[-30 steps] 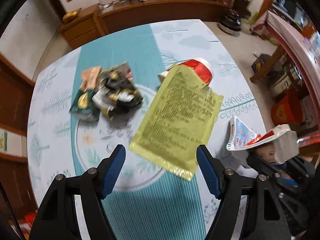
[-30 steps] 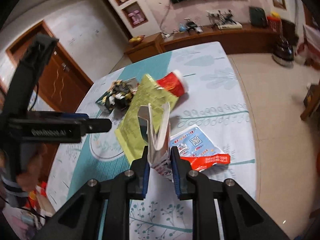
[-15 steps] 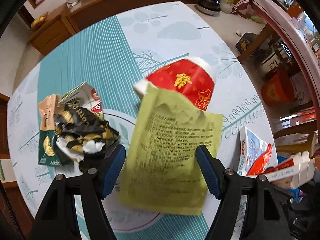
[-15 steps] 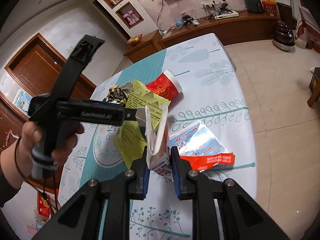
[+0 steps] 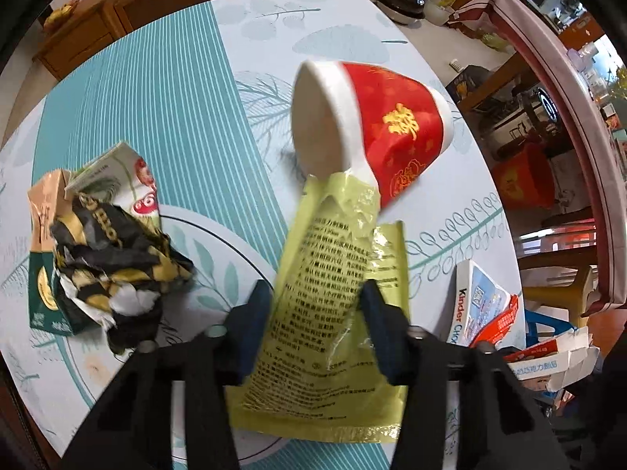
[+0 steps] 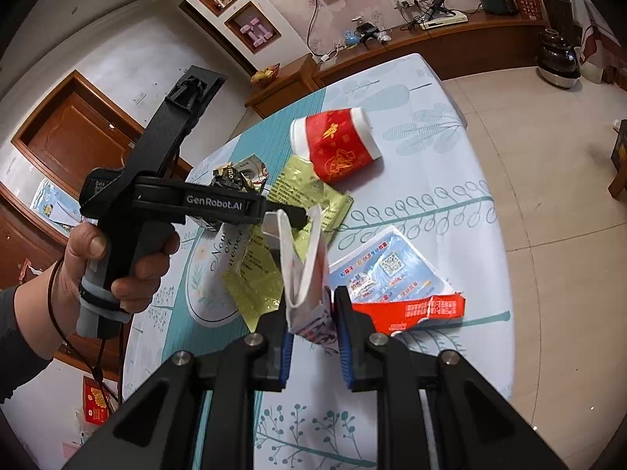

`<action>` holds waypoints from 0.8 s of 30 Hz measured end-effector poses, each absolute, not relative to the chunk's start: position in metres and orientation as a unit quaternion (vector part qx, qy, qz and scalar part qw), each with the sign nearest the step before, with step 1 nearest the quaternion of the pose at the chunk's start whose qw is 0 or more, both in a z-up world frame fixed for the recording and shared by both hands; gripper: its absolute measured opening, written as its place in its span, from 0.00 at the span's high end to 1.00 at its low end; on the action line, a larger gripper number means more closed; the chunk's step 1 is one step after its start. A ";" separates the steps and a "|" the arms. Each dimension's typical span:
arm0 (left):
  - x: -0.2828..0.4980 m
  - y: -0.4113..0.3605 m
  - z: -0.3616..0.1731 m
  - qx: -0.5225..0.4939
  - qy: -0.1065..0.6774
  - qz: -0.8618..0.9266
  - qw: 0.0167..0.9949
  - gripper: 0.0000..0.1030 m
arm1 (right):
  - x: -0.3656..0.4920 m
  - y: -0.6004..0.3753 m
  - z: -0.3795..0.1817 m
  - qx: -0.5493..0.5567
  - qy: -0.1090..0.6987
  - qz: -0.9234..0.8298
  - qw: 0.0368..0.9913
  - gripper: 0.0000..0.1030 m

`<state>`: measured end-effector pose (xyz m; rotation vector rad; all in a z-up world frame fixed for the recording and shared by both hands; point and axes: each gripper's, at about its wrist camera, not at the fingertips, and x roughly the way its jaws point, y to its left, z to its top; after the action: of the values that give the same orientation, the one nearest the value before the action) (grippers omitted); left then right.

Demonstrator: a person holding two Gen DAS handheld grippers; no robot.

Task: Collect trash
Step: 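Grasp the yellow-green packet with the left gripper while the right gripper holds the box, then carry the yellow-green packet in the left gripper while the right gripper carries the box to the bin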

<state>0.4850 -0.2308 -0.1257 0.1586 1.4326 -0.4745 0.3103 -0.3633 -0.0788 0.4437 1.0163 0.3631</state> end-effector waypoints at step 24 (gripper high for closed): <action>0.295 -0.157 -0.012 0.080 0.533 -0.137 0.831 0.83 | 0.250 -0.330 -0.033 0.240 0.463 0.180 0.834 0.82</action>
<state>0.2946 -0.1573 -0.0118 0.1688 1.1303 -0.2895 0.2497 -0.3296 -0.0334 0.5088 0.9811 0.3808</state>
